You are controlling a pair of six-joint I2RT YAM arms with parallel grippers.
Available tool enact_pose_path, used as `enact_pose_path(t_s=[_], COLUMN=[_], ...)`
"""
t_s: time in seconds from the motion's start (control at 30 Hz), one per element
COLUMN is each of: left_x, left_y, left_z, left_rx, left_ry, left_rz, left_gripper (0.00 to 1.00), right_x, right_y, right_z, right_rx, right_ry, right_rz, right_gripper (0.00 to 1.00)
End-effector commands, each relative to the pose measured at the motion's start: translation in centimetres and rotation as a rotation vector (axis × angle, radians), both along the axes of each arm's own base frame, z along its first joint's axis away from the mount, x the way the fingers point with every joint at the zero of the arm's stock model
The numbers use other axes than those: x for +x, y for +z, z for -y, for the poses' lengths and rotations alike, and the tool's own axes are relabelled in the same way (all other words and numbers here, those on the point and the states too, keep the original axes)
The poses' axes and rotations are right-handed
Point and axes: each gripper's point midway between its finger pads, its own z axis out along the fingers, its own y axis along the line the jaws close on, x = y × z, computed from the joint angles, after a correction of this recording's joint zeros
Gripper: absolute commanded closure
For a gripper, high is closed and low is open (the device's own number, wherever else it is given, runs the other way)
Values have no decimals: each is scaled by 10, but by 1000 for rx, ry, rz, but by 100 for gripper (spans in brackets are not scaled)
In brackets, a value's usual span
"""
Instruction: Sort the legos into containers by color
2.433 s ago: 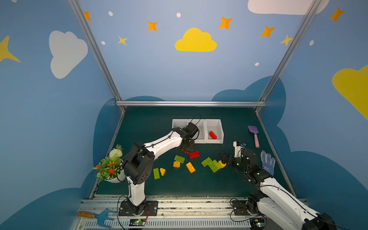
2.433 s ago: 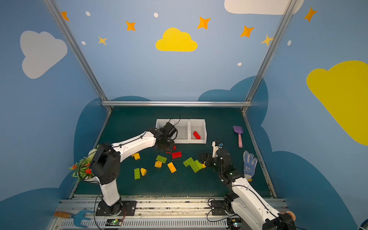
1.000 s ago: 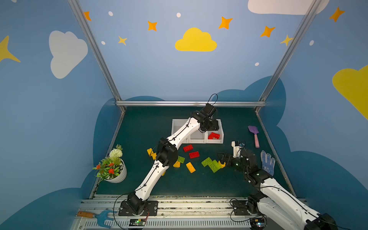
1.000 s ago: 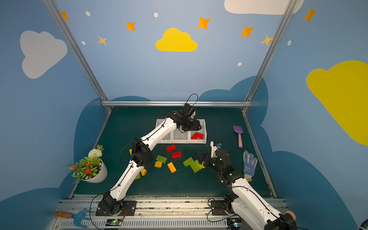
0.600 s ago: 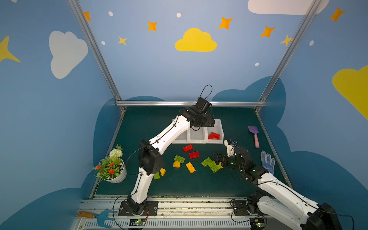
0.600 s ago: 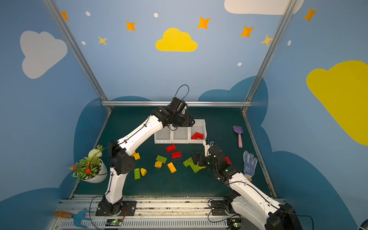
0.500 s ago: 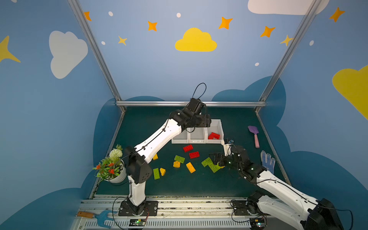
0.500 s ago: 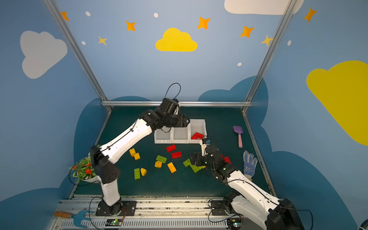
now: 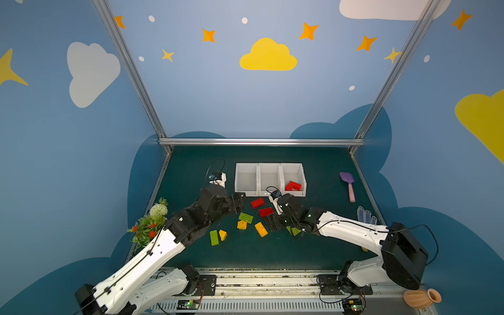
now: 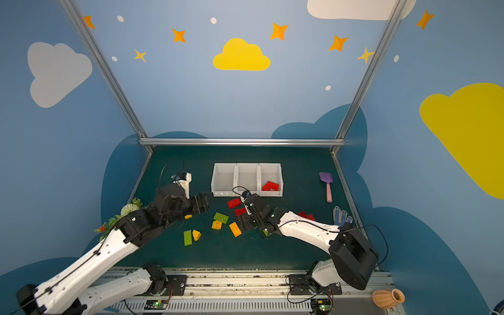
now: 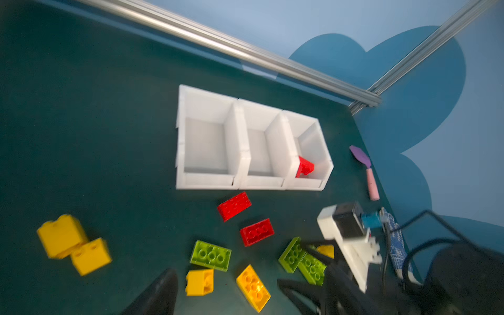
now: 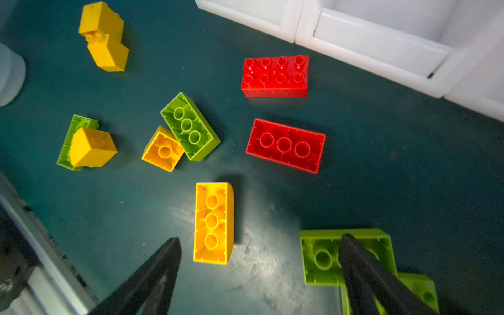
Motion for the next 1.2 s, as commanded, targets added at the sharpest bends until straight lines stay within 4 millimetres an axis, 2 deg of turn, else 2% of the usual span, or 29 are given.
enact_pose_path(t_s=[0.0,0.17,0.27,0.6,0.73,0.87,1.0,1.17], left_x=[-16,-35,-43,-49,-49,-49,-48,-46], left_y=[-20,-42,-48,-61,-62,-64,-67,-71], left_z=[-29,-48,-54,-53,-50,-50,-48,-44], left_rx=[18,24,24,-7,-14,-12,-15,-11], left_ry=[84,109,112,103,95,94,92,88], left_rz=[-23,-51,-62,-85,-91,-95,-105,-122], left_gripper=[16,15,15,15,16,16,16,16], right_x=[9,23,30,44,45,43,41,40], right_y=[-8,-21,-28,-48,-54,-61,-66,-58], right_z=[-1,-10,-14,-17,-21,-22,-22,-20], right_rx=[-108,-170,-203,-241,-240,-236,-238,-222], right_ry=[-37,-91,-117,-177,-169,-159,-158,-160], right_rz=[41,41,31,23,11,-2,-11,-2], right_gripper=[9,9,9,13,22,26,39,54])
